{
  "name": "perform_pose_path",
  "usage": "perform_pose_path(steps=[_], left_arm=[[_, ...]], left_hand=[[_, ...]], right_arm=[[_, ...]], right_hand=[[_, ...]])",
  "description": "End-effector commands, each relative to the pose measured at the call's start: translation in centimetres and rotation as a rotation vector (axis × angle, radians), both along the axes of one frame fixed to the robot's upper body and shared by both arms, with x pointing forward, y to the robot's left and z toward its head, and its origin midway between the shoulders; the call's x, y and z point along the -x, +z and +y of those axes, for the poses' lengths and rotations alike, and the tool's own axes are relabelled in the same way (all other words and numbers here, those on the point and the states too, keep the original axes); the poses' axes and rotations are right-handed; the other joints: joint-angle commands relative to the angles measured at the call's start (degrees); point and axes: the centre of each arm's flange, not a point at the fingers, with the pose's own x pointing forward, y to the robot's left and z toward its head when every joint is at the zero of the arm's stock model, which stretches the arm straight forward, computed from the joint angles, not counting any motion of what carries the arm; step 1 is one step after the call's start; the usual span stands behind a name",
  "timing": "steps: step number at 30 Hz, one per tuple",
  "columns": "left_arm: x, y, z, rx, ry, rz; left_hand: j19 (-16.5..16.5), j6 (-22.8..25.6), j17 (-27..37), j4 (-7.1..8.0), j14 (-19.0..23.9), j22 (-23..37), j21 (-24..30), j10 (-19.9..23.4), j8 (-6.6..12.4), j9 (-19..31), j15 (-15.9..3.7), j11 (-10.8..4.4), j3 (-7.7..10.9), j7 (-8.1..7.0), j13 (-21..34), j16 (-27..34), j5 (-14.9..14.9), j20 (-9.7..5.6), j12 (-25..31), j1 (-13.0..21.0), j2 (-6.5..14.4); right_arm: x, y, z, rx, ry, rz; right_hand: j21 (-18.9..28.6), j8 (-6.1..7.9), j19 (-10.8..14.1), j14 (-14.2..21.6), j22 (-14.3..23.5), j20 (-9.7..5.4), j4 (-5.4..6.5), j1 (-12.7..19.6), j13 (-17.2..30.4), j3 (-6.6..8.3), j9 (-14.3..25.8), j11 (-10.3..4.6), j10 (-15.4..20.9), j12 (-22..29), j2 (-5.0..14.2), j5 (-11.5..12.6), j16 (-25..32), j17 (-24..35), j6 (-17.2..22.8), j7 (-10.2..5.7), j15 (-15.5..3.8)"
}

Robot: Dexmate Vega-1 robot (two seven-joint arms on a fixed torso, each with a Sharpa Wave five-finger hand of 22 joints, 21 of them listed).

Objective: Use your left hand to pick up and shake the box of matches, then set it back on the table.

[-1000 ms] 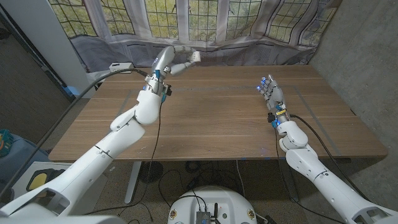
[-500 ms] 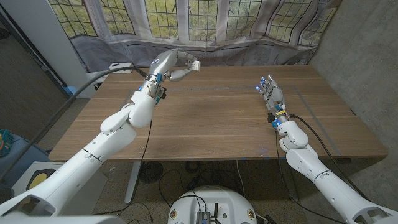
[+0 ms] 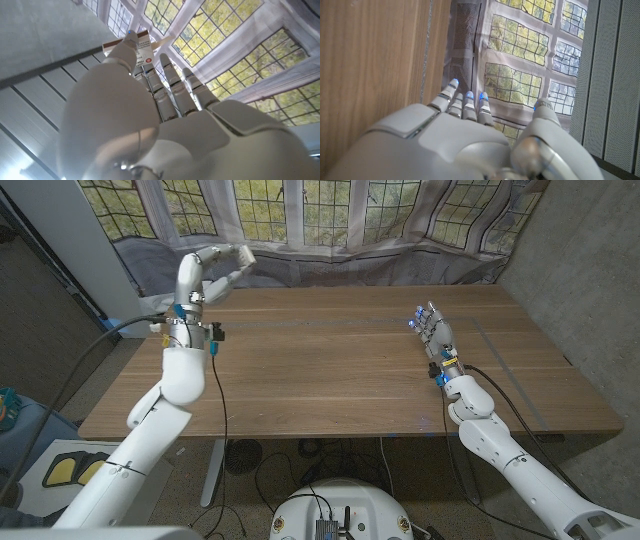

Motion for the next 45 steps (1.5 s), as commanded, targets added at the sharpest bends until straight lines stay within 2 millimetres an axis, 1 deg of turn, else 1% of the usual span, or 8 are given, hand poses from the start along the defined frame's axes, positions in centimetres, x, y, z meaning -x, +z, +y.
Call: perform_pose_path(steps=[1,7,15,23,33,34,39,45], left_arm=[[0.5,-9.5,9.8,0.779,-0.303,-0.043],[-1.4,-12.8,10.5,0.953,-0.382,-0.053],[-0.6,-9.3,8.6,0.741,-0.185,-0.12],[0.2,-3.7,2.6,0.448,0.097,-0.156],[0.1,1.8,-3.7,0.045,0.275,-0.181],[0.1,2.6,-5.2,-0.043,0.351,-0.18],[-0.3,3.8,-8.3,-0.242,0.546,-0.177],[-2.4,3.7,-14.3,-0.661,1.02,-0.109]], left_hand=[[-0.1,11.1,0.2,0.63,0.1,0.3,0.1,11.3,0.06,0.1,-4.71,-1.99,0.98,0.17,2.2,-0.1,0.4,-0.23,0.2,-1.7,2.0],[-0.1,10.6,0.2,0.86,0.0,0.3,0.2,10.9,-0.16,0.1,-4.88,-2.18,1.07,-0.28,2.4,-0.1,0.4,-0.4,0.0,-2.1,2.1],[-1.4,10.3,0.2,1.03,-0.4,0.3,-0.2,10.7,-0.26,0.1,-5.06,-2.41,1.21,-0.62,2.6,-0.3,0.5,-0.73,-0.2,-2.6,2.2],[-1.9,11.3,0.2,0.71,-0.7,0.3,-0.3,11.5,0.13,0.1,-5.31,-2.72,1.21,-0.59,2.6,-0.3,0.4,-0.79,-0.1,-2.5,1.8],[-3.2,11.7,0.2,0.41,-1.1,0.2,-0.5,11.9,0.24,0.1,-5.47,-3.09,1.23,-0.56,2.5,-0.3,0.2,-0.7,-0.3,-2.3,1.4],[-3.6,11.8,0.2,0.4,-1.3,0.2,-0.6,12.0,0.25,0.1,-5.42,-3.12,1.23,-0.65,2.5,-0.3,0.2,-0.6,-0.4,-2.3,1.3],[-4.2,12.1,0.1,0.27,-2.3,0.2,-0.7,12.1,0.32,0.1,-5.58,-3.39,1.34,-1.21,2.4,-0.6,0.1,-0.75,-0.6,-2.2,1.1],[-4.7,12.6,0.2,0.2,-2.8,0.2,-0.6,12.6,0.43,0.1,-5.92,-3.55,1.28,-1.57,2.4,-0.5,-0.1,-1.12,-0.6,-2.0,0.9]], right_arm=[[-0.3,0.0,0.5,0.014,0.017,0.007],[-0.4,0.0,0.6,0.018,0.02,0.013],[-0.1,-0.2,0.2,0.014,0.009,0.013],[0.5,-0.8,-0.5,-0.012,-0.009,0.016],[0.9,-1.0,-1.0,-0.021,-0.023,0.009],[0.9,-1.0,-1.1,-0.017,-0.023,0.007],[0.9,-1.0,-1.1,-0.026,-0.022,0.008],[0.9,-1.3,-1.1,-0.028,-0.022,0.007]], right_hand=[[0.2,0.12,0.5,0.2,0.2,-0.22,-0.36,0.6,0.2,0.15,0.2,0.13,0.5,0.0,-0.07,0.1,0.1,0.3,0.3,0.36,0.15],[0.2,0.13,0.5,0.2,0.2,-0.2,-0.35,0.6,0.2,0.15,0.2,0.11,0.6,0.1,-0.06,0.1,0.1,0.3,0.3,0.36,0.15],[0.2,0.14,0.5,0.2,0.2,-0.22,-0.33,0.6,0.2,0.15,0.2,0.08,0.6,0.1,-0.03,0.1,0.1,0.3,0.3,0.41,0.15],[0.2,0.14,0.5,0.3,0.2,-0.18,-0.33,0.6,0.2,0.15,0.2,0.03,0.7,0.1,-0.01,0.1,0.1,0.3,0.3,0.41,0.11],[0.2,0.15,0.5,0.3,0.2,-0.2,-0.31,0.6,0.2,0.14,0.2,0.07,0.7,0.1,-0.02,0.1,0.1,0.3,0.4,0.43,0.06],[0.2,0.15,0.5,0.3,0.2,-0.21,-0.32,0.6,0.2,0.14,0.2,0.09,0.7,0.1,-0.01,0.1,0.1,0.3,0.4,0.43,0.08],[0.2,0.16,0.5,0.3,0.2,-0.2,-0.31,0.6,0.2,0.13,0.2,0.11,0.7,0.1,-0.01,0.1,0.1,0.3,0.4,0.5,0.09],[0.2,0.18,0.5,0.3,0.3,-0.18,-0.3,0.6,0.2,0.12,0.2,0.1,0.7,0.0,-0.02,0.1,0.1,0.3,0.5,0.48,0.12]])
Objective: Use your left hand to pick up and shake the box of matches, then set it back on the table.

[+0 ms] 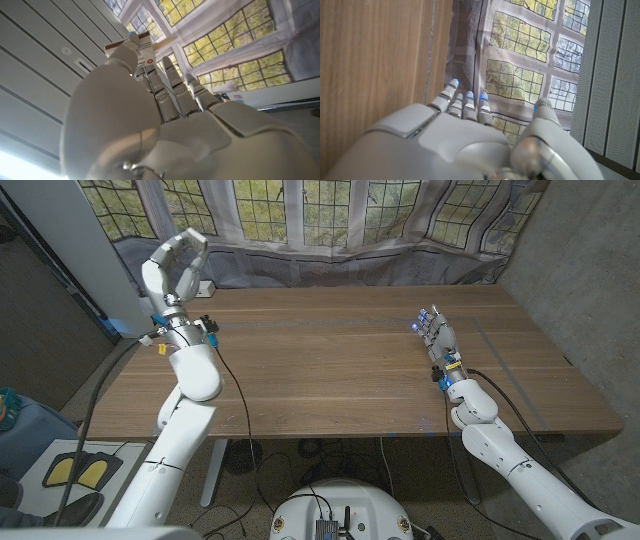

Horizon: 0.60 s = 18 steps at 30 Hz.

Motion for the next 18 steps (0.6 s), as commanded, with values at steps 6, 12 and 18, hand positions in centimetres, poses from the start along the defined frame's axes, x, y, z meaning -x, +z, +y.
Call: perform_pose_path(steps=[6,12,18], left_arm=[[-3.13,1.37,-12.68,-0.902,1.093,0.229],[-2.99,1.64,-11.92,-0.877,1.045,0.254],[-2.95,1.9,-12.05,-0.923,1.032,0.289]], left_hand=[[-0.6,13.0,0.3,0.67,-1.2,0.2,0.1,12.4,0.52,0.1,-6.62,-3.5,0.82,-2.04,2.5,0.1,-0.5,-0.16,0.3,-1.7,1.1],[-0.7,12.8,0.3,0.76,-1.5,0.2,0.2,12.5,0.39,0.1,-6.45,-3.54,0.97,-1.62,2.5,0.1,-0.6,0.04,0.1,-1.8,1.3],[-1.4,12.7,0.2,0.73,-2.3,0.2,0.1,12.4,0.3,0.0,-6.45,-3.44,1.07,-1.57,2.6,-0.1,-0.6,0.68,-0.1,-1.8,1.2]], right_arm=[[0.24,-0.76,-0.41,-0.011,-0.009,0.009],[0.21,-0.65,-0.35,-0.007,-0.008,0.009],[0.25,-0.53,-0.26,-0.008,-0.01,0.005]], right_hand=[[0.2,0.18,0.6,0.3,0.3,-0.21,-0.3,0.6,0.2,0.12,0.2,-0.13,0.5,0.1,-0.02,0.1,0.1,0.3,0.3,0.27,0.11],[0.2,0.17,0.6,0.3,0.3,-0.17,-0.29,0.6,0.2,0.11,0.2,-0.11,0.5,0.1,-0.01,0.1,0.1,0.3,0.3,0.32,0.15],[0.1,0.15,0.6,0.3,0.3,-0.21,-0.3,0.6,0.2,0.11,0.2,-0.2,0.5,0.0,-0.01,0.1,0.0,0.3,0.2,0.34,0.12]])
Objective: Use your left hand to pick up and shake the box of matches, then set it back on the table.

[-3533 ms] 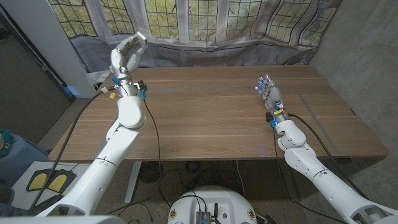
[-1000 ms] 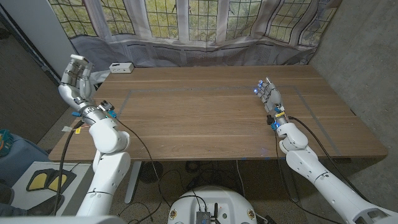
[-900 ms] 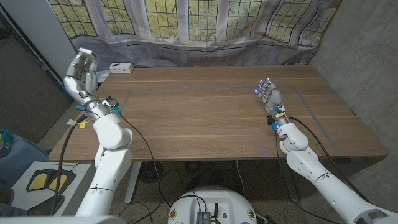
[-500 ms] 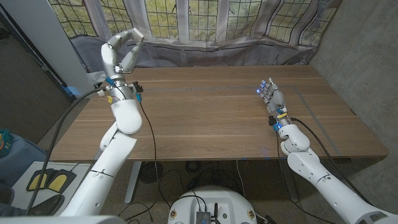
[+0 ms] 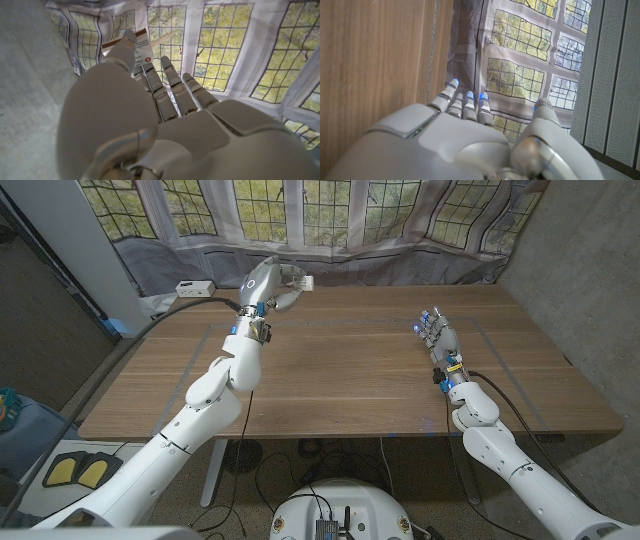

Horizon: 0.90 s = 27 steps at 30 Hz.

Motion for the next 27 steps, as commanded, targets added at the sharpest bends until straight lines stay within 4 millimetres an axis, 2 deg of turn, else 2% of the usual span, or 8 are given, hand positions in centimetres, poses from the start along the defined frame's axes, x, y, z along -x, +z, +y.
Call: perform_pose_path(steps=[1,16,27], left_arm=[[1.3,1.3,-0.5,-0.207,0.302,-0.084],[-0.1,1.8,-1.0,-0.243,0.213,0.036],[-2.9,1.4,-1.3,-0.298,0.202,0.213]], left_hand=[[-0.5,11.9,0.1,0.94,-0.6,0.2,0.1,10.5,0.09,0.3,-6.81,-3.64,0.9,-1.56,2.6,0.0,0.0,0.6,0.0,-1.0,2.0],[-0.5,11.5,0.1,1.07,-1.4,0.2,0.3,10.1,-0.18,0.3,-6.49,-3.61,0.89,-1.4,3.0,0.1,0.0,1.31,-0.4,-1.1,2.2],[-0.7,11.2,0.2,1.07,-1.8,0.2,0.4,9.7,-0.37,0.4,-6.32,-3.22,0.9,-0.96,3.3,0.3,0.0,1.82,-0.7,-1.1,2.4]], right_arm=[[0.1,0.1,0.0,0.003,-0.004,-0.003],[0.1,-0.2,0.0,-0.002,-0.01,0.006],[0.2,-0.3,-0.1,0.0,-0.015,0.01]], right_hand=[[0.1,0.15,0.5,0.3,0.3,-0.17,-0.29,0.6,0.2,0.11,0.2,-0.26,0.5,0.0,-0.01,0.1,0.0,0.3,0.2,0.33,0.1],[0.1,0.13,0.6,0.3,0.3,-0.16,-0.28,0.6,0.2,0.1,0.2,-0.15,0.5,0.0,0.01,0.1,0.0,0.3,0.2,0.35,0.08],[0.1,0.11,0.5,0.3,0.3,-0.12,-0.29,0.7,0.2,0.11,0.2,-0.24,0.4,0.0,0.04,0.1,0.0,0.3,0.2,0.28,0.12]])
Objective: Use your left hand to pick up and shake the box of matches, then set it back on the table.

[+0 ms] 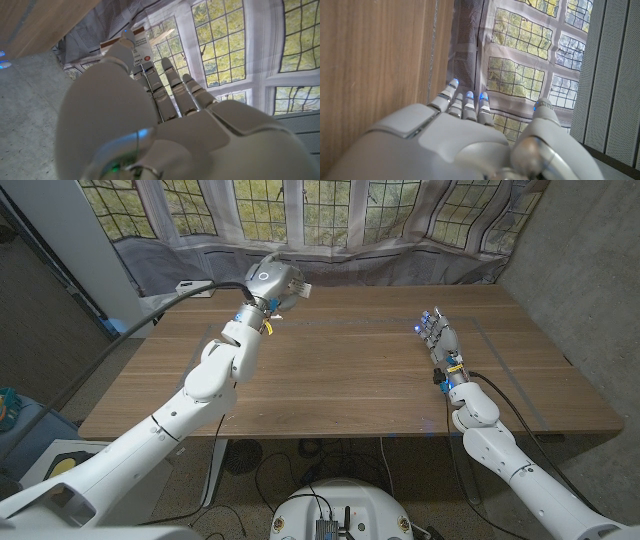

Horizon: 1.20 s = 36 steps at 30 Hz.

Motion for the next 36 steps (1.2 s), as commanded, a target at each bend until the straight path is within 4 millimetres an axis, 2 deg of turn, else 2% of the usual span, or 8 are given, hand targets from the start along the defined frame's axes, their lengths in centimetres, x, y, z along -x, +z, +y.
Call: perform_pose_path(steps=[1,15,36], left_arm=[[-2.6,-0.3,-0.3,-0.039,0.011,0.172],[-6.5,-2.2,-0.8,-0.061,0.059,0.348],[-8.7,-5.1,-1.0,-0.086,0.104,0.462]], left_hand=[[0.1,10.8,0.2,1.08,-0.4,0.2,0.4,9.3,-0.24,0.1,-6.68,-3.17,0.9,-1.13,3.3,0.3,0.5,0.6,-0.1,-1.1,2.4],[-0.1,10.3,0.2,0.99,-0.8,0.2,0.5,8.8,-0.55,0.1,-6.03,-2.28,0.96,-0.24,3.8,0.5,0.6,1.53,-0.6,-0.8,2.7],[0.1,9.9,0.1,0.93,-1.1,0.3,0.8,8.6,-0.79,0.2,-5.36,-2.07,1.04,0.02,4.2,0.6,0.8,2.41,-1.0,-0.6,2.9]], right_arm=[[0.1,-0.1,-0.1,0.004,-0.005,0.007],[-0.1,0.0,-0.1,0.005,-0.005,0.013],[-0.3,-0.5,0.0,0.005,-0.005,0.028]], right_hand=[[0.1,0.11,0.5,0.3,0.3,-0.12,-0.29,0.7,0.2,0.11,0.2,-0.2,0.4,0.0,0.04,0.1,0.0,0.3,0.2,0.29,0.12],[0.1,0.11,0.5,0.3,0.3,-0.1,-0.28,0.7,0.2,0.09,0.2,-0.23,0.4,0.0,0.03,0.1,0.0,0.3,0.2,0.28,0.16],[0.1,0.12,0.5,0.3,0.3,-0.09,-0.28,0.7,0.2,0.08,0.2,-0.13,0.4,0.0,0.04,0.1,0.0,0.3,0.2,0.22,0.12]])
